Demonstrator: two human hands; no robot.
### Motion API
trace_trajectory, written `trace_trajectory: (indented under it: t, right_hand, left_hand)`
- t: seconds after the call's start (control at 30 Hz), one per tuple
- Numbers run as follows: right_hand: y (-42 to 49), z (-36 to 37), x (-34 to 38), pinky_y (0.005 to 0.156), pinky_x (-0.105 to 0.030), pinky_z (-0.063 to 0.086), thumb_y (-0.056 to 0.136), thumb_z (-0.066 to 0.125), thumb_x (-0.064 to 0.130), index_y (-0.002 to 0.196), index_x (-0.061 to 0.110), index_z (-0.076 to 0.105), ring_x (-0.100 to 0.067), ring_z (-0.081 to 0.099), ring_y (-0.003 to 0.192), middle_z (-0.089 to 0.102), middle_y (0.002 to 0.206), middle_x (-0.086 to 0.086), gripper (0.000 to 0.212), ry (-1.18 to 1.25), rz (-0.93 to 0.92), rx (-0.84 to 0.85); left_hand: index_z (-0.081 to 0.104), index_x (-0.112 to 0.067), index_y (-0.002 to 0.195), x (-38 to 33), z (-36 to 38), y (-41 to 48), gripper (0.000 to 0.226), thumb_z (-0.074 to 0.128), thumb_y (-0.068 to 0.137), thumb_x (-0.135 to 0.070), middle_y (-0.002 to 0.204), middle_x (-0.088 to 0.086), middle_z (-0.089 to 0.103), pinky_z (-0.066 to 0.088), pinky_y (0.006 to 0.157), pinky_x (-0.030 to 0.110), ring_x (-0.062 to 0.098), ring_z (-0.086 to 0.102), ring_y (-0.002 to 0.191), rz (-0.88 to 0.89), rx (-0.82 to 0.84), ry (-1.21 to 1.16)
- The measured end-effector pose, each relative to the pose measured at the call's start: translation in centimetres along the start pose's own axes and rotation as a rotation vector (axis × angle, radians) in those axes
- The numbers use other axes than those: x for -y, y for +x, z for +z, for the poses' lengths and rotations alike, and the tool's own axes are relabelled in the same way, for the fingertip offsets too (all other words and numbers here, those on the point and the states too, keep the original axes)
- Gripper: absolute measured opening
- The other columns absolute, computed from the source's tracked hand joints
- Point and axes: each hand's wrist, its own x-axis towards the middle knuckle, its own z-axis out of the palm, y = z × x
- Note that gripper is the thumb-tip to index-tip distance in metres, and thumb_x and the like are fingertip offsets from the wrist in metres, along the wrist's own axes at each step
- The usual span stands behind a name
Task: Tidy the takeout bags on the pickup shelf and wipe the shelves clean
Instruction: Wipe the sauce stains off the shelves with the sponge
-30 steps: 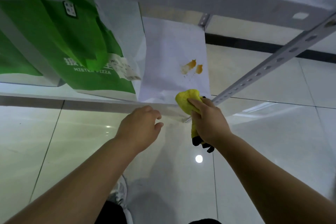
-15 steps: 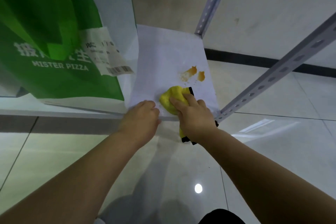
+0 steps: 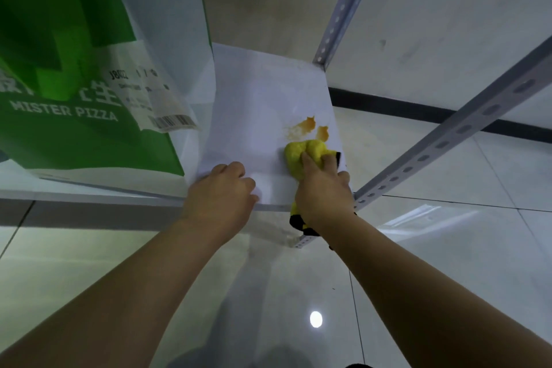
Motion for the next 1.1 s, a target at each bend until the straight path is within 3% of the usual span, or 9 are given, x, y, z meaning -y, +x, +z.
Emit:
trace_trajectory:
  t: [0.07,0.13,0.23,0.33,0.5,0.7,0.83,1.0,1.1]
  right_hand:
    - [1.1,-0.4,0.4,0.091,-0.050,0.039,0.089,0.045,0.013,0.137,0.025,0.027,-0.039,0.032,0.116,0.021,0.138,-0.012,0.053,0.094,0.189,-0.006]
    - [2.8,-0.7,1.0,0.093,-0.051,0.038,0.090,0.046,0.016,0.135,0.020,0.029,-0.040,0.031,0.118,0.021,0.139,-0.014,0.048,0.189,0.319,-0.027]
    - [5.7,-1.1,1.4,0.096,-0.047,0.035,0.091,0.046,0.021,0.136,0.016,0.030,-0.041,0.029,0.120,0.020,0.142,-0.015,0.048,0.295,0.391,-0.071]
    - [8.4,-1.5,1.3,0.099,-0.048,0.032,0.093,0.042,0.027,0.137,0.015,0.031,-0.042,0.029,0.120,0.022,0.145,-0.014,0.046,0.313,0.386,-0.087]
    - [11.0,-2.1,1.1,0.096,-0.051,0.031,0.089,0.045,0.031,0.132,0.022,0.038,-0.045,0.029,0.118,0.028,0.141,-0.012,0.045,0.209,0.149,-0.040]
    - [8.9,-1.1,2.2,0.098,-0.044,0.030,0.092,0.040,0.019,0.140,0.046,0.029,-0.036,0.030,0.123,0.021,0.153,0.005,0.056,0.109,-0.212,0.030]
    - [4.9,0.9,0.8,0.083,-0.035,0.026,0.093,0.044,0.018,0.136,0.048,0.035,-0.030,0.035,0.114,0.028,0.151,0.010,0.053,0.066,-0.386,-0.061]
    - [7.4,-0.7,1.3,0.100,-0.045,0.024,0.092,0.038,0.016,0.139,0.048,0.028,-0.035,0.025,0.127,0.023,0.151,0.005,0.057,0.084,-0.056,0.004]
    - [9.3,-1.6,2.8,0.106,-0.050,0.018,0.090,0.039,0.014,0.139,0.044,0.029,-0.039,0.016,0.134,0.018,0.153,0.005,0.059,0.146,0.030,0.051]
  left_hand:
    - [0.066,-0.020,0.104,0.2,0.1,0.2,0.030,0.043,0.093,-0.036,0.118,-0.004,0.054,0.036,0.085,0.024,0.015,0.047,0.113,0.007,-0.013,-0.038]
    - [0.067,-0.019,0.099,0.3,0.2,0.5,0.028,0.043,0.094,-0.034,0.118,-0.005,0.055,0.033,0.076,0.020,0.013,0.050,0.110,0.002,0.004,-0.063]
    - [0.067,-0.019,0.097,0.4,0.1,0.7,0.030,0.044,0.094,-0.038,0.120,-0.007,0.054,0.036,0.071,0.021,0.014,0.054,0.106,-0.008,0.023,-0.081]
    - [0.067,-0.022,0.105,0.8,-0.2,0.7,0.032,0.045,0.093,-0.041,0.125,-0.007,0.052,0.045,0.080,0.026,0.015,0.055,0.108,0.007,0.043,-0.107]
    - [0.064,-0.018,0.104,0.4,-0.1,0.8,0.029,0.043,0.096,-0.036,0.112,0.001,0.053,0.036,0.070,0.025,0.021,0.056,0.101,0.009,0.070,-0.080]
    - [0.060,-0.013,0.106,-0.5,0.0,0.8,0.028,0.042,0.096,-0.032,0.111,0.007,0.052,0.035,0.068,0.029,0.026,0.056,0.099,-0.024,0.070,-0.031]
    - [0.063,-0.015,0.107,-0.7,-0.3,0.7,0.027,0.043,0.096,-0.029,0.111,0.006,0.053,0.043,0.075,0.033,0.023,0.053,0.104,-0.011,0.069,-0.017]
    - [0.072,-0.019,0.090,-0.6,-0.3,0.3,0.013,0.060,0.085,-0.024,0.099,-0.002,0.062,0.041,0.067,0.024,0.012,0.058,0.093,0.062,-0.047,0.097]
    - [0.067,-0.020,0.105,-0.3,0.8,0.4,0.026,0.043,0.094,-0.017,0.112,0.000,0.055,0.033,0.069,0.027,0.017,0.050,0.106,0.069,0.029,0.036]
